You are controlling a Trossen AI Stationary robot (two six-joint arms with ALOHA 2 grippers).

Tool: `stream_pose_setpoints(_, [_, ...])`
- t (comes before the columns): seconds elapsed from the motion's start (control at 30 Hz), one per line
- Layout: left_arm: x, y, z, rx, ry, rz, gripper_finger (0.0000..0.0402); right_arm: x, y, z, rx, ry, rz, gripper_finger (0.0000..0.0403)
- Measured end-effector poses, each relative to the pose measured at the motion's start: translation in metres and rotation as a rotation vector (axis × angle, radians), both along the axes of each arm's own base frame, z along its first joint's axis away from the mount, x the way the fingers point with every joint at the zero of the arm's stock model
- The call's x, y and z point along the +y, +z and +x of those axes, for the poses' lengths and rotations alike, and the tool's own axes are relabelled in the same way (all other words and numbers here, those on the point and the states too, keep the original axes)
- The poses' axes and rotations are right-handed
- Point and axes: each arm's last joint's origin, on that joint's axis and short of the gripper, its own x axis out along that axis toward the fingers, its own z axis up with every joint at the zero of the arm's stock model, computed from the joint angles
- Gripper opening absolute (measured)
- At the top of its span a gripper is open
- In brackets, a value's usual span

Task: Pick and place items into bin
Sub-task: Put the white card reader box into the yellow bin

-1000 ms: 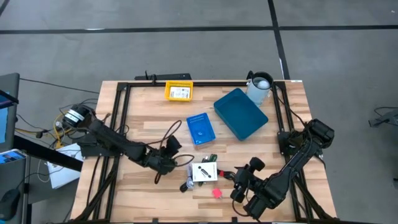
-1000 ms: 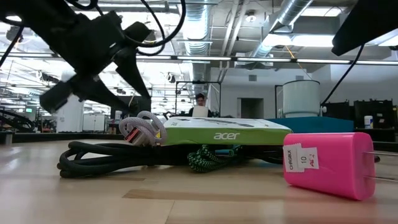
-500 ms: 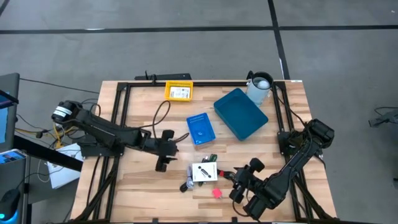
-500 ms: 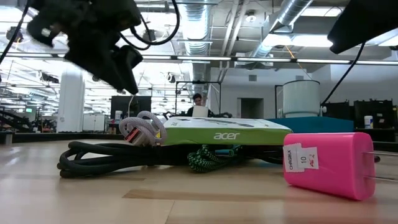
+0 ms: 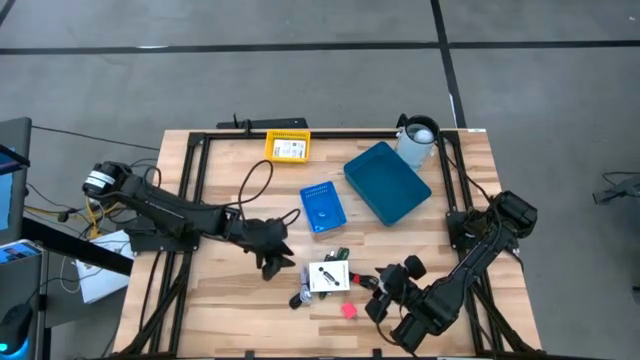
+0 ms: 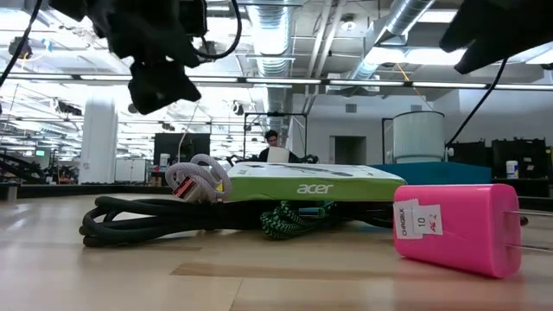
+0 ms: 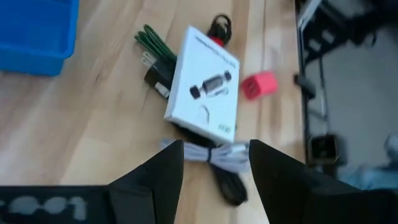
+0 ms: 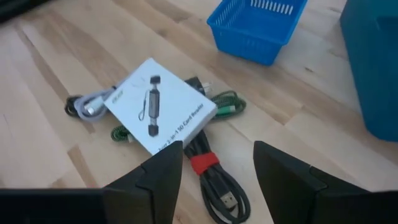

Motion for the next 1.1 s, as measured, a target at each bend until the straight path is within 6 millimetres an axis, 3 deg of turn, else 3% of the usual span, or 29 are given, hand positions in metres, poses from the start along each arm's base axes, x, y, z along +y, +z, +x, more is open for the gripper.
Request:
stream_pose_setpoints(0.23, [0.032,-0.008,0.001,-0.011,0.132,-0.056,0.0171,0.001,0.002,0.003,-0.067,-0.005,-0.018,0.0194])
stream_pose_setpoints(0.5, [0.069,-0.032,-0.029,-0.27,0.211,-0.395,0.0171,0.002,0.002,0.003,-0.074,-0.005,-0.008,0.0192])
stream_pose_setpoints(0.63, [0.07,-0.04,-0.038,-0.304,0.181,-0.456,0.0171,0.002,0.002,0.004,-0.077,-0.01,-0.003,0.0193])
stream_pose_setpoints(1.1, [0.069,-0.058,-0.044,-0.126,0.181,-0.419,0.0171,0.0,0.001,0.009,-0.063,-0.015,0.032,0.0194])
